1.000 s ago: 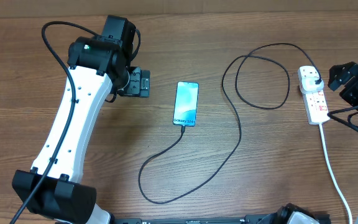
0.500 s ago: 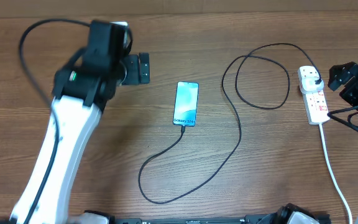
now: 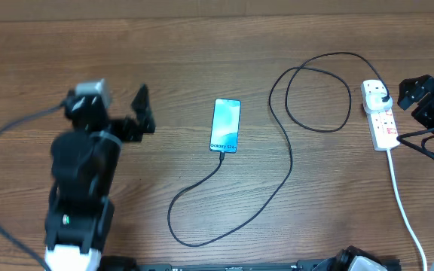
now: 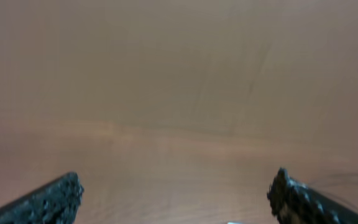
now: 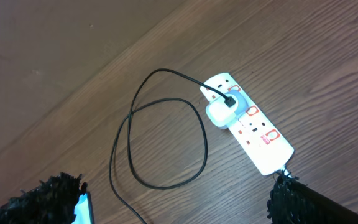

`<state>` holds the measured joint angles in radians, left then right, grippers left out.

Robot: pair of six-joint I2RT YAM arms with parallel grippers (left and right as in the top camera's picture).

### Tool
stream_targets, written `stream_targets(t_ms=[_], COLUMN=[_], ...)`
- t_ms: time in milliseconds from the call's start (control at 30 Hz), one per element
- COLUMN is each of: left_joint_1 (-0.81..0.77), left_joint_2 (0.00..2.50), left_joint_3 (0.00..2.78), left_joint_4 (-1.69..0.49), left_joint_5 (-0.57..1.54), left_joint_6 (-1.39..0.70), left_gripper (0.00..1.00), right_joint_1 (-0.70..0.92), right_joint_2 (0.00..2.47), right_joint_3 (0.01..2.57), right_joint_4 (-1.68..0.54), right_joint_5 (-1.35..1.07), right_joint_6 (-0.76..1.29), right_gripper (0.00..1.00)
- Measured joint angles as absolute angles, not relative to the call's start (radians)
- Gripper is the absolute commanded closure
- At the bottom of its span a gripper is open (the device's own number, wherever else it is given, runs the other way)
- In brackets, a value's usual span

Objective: Plug charger to phone and switch on socket

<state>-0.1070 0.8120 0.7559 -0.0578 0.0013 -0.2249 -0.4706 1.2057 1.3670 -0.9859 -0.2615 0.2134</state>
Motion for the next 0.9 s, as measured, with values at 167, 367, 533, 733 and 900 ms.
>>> stream_targets(t_ms=[167,367,533,733,900], left_joint_1=[-0.070,-0.017,0.046,0.080,0.089], left_joint_2=[0.600,0.395,0.268,0.159,0.113], left_joint_3=[0.480,0.221,0.099,0.017,0.009], left_joint_4=[0.310,0.504,0.521,0.432,0.288], left_joint_5=[0.062,0.083,0.099,0.106,0.110], left_joint_6=[-0.225,-0.224,-0.224,-0.224,-0.206], left_gripper=[0.01,0.00,0.01,0.00,0.01], right_joint_1=[-0.471,-0.471,-0.471,-0.471,-0.471], right_joint_2=[1.205,1.206,1.206,1.206,1.206], right_joint_3=[1.367,1.367,1.367,1.367,1.367], right_joint_4=[-0.986,-0.987,-0.987,-0.987,-0.987], right_joint_5=[-0.262,-0.261,-0.262,-0.262,-0.262], right_joint_6=[0.213,0.214,0.213,0.213,0.213], right_gripper=[0.00,0.00,0.00,0.00,0.00])
